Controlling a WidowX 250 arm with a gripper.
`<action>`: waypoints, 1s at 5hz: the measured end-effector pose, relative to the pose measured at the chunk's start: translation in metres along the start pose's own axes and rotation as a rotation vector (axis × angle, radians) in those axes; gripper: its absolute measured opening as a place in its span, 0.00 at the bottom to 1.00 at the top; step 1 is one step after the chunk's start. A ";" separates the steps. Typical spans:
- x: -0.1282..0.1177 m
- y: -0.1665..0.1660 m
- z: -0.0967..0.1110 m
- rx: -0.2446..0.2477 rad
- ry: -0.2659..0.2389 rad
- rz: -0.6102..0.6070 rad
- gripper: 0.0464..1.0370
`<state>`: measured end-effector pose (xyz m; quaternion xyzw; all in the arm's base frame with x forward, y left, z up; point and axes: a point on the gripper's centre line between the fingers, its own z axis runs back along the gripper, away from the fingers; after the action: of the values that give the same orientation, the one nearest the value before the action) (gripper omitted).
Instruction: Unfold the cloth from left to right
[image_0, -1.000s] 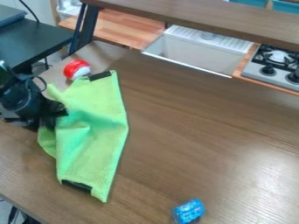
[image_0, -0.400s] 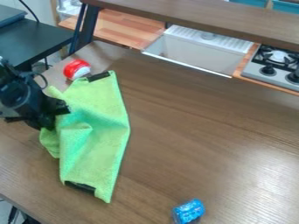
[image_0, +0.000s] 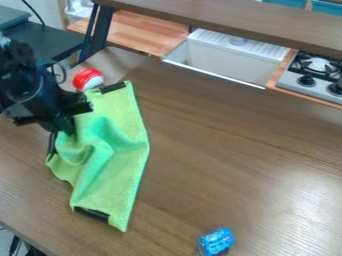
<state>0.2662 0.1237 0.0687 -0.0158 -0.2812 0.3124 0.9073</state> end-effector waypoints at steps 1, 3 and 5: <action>0.003 -0.031 0.012 -0.012 0.001 0.014 0.01; 0.013 -0.109 0.009 0.112 -0.043 0.083 0.01; 0.017 -0.193 -0.027 0.179 -0.017 0.035 0.01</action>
<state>0.3985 -0.0175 0.0943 0.0629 -0.2595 0.3523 0.8970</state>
